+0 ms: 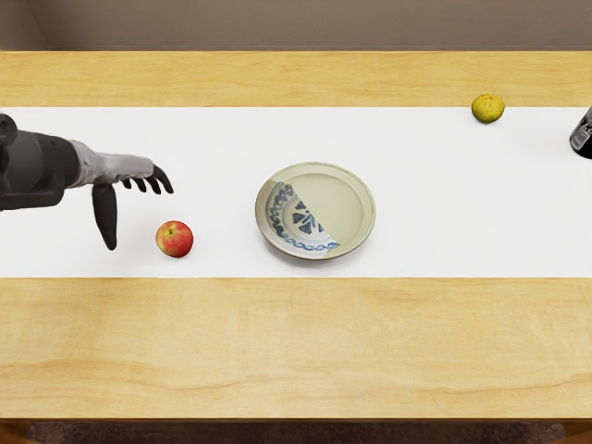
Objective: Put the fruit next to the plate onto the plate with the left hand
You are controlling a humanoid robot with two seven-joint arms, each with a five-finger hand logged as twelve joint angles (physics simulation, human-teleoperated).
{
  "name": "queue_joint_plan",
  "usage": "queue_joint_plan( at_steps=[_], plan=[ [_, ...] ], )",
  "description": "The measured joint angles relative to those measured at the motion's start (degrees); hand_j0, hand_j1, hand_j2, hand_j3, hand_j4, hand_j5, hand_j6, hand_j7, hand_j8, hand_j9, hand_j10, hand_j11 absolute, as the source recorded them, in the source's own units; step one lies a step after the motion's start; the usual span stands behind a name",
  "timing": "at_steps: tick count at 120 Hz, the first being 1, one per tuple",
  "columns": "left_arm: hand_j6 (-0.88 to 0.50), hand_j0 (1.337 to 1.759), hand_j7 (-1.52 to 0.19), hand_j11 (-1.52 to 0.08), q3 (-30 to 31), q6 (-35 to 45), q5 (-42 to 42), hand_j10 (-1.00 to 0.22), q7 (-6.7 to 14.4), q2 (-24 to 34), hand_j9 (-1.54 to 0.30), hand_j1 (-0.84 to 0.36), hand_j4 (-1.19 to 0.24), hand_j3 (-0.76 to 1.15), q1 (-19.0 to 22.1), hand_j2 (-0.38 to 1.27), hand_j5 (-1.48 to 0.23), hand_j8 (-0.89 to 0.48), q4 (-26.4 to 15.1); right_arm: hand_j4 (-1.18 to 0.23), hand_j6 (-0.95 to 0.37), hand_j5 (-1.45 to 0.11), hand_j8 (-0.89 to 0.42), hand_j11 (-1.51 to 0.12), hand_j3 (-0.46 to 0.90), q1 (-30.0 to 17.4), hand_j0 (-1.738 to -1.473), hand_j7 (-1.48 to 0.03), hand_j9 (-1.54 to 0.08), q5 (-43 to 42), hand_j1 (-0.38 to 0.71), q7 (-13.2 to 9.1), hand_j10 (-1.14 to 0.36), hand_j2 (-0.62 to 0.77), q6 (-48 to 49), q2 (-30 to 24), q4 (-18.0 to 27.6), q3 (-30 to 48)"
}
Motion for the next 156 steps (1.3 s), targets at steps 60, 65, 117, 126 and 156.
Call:
queue_joint_plan(
  at_steps=[60,65,117,126,156],
  plan=[
    [-0.25,1.658,-0.32,-0.32,4.73,9.48,-0.47,-0.25,-1.06,-8.38,-0.32,0.05,-0.25,0.0,-0.01,0.05,-0.32,-0.25,-2.29,-0.03,-0.03,-0.04,-0.03,-0.04,0.0,0.0,-1.658,-0.04,-0.04,0.0,-0.31,0.0,-0.03,-0.01,0.01,0.0,0.01,0.0],
    [-0.25,1.658,-0.32,-0.32,4.76,10.14,-0.43,-0.25,-1.13,-9.07,-0.32,0.05,-0.25,0.0,0.67,0.05,-0.32,-0.25,-2.1,-0.03,-0.03,-0.04,-0.03,-0.04,0.0,0.0,-1.658,-0.04,-0.04,0.0,-0.31,-0.01,-0.03,-0.01,0.02,0.0,0.01,0.0],
    [-0.3,1.658,-0.39,-0.39,5.07,15.25,-0.42,-0.3,-1.26,-13.19,-0.39,-0.01,-0.3,0.0,5.93,0.06,-0.39,-0.3,2.21,-0.03,-0.03,-0.04,-0.03,-0.04,0.0,0.0,-1.658,-0.04,-0.04,0.0,-0.31,0.0,-0.03,-0.01,-0.01,0.0,0.01,0.0],
    [-0.32,1.658,-0.41,-0.41,4.99,15.29,-0.09,-0.32,-1.23,-13.7,-0.41,-0.03,-0.32,0.0,6.64,0.06,-0.41,-0.32,2.92,-0.03,-0.03,-0.04,-0.03,-0.04,0.0,0.0,-1.658,-0.04,-0.04,0.0,-0.31,0.0,-0.03,-0.01,-0.01,0.0,0.01,-0.01],
    [-0.35,1.658,-0.45,-0.45,4.7,15.35,0.72,-0.35,-1.13,-14.47,-0.45,-0.07,-0.35,0.0,7.52,0.07,-0.45,-0.35,3.58,-0.03,-0.03,-0.04,-0.03,-0.04,0.0,0.0,-1.658,-0.04,-0.04,0.0,-0.31,-0.01,-0.03,-0.01,0.01,0.0,0.0,-0.01]
  ],
)
